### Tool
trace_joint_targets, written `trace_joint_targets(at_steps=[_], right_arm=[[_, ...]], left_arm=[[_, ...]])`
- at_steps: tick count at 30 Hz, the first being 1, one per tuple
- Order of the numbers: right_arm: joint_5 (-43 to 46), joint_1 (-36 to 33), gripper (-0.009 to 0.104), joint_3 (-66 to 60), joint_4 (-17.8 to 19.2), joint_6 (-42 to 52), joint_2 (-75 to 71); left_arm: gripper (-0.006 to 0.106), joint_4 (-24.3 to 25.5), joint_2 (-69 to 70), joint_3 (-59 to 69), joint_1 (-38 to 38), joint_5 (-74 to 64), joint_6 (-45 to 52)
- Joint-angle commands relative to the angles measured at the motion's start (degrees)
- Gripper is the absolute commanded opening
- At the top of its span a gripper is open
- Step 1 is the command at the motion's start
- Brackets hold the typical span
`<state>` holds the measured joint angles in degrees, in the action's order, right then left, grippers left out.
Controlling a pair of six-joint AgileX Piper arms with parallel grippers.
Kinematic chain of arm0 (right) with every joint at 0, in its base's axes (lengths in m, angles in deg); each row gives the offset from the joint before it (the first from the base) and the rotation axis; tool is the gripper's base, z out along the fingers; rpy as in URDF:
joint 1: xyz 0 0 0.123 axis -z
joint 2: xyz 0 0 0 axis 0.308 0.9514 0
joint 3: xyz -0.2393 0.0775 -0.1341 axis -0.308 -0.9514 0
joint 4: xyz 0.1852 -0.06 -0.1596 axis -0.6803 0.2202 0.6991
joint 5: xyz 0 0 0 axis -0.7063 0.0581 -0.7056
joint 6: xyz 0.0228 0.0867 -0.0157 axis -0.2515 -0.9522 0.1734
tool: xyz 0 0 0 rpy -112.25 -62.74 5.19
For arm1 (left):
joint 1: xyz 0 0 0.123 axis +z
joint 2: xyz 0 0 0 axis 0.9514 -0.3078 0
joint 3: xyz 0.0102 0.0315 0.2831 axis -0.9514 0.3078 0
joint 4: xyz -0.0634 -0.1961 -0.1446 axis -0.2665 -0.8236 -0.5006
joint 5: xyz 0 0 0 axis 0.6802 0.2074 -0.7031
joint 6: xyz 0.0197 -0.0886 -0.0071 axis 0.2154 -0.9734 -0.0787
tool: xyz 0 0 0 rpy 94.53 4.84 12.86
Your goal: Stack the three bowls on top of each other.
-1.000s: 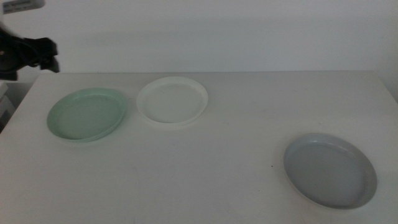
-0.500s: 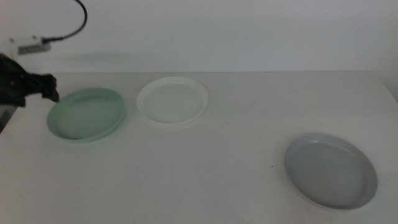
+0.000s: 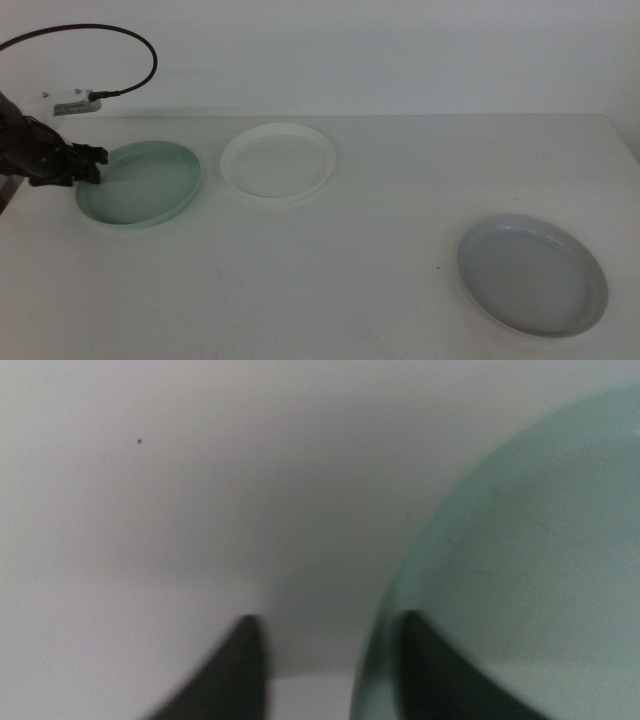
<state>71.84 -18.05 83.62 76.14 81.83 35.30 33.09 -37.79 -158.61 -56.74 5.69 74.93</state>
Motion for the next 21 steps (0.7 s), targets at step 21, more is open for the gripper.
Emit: trace_joint_targets(at_steps=[21], right_arm=[[4.0, 0.5, 0.050, 0.3, 0.2, 0.2, -0.4]], left_arm=[[0.000, -7.3, 36.7, 29.4, -5.1, 1.2, -1.1]])
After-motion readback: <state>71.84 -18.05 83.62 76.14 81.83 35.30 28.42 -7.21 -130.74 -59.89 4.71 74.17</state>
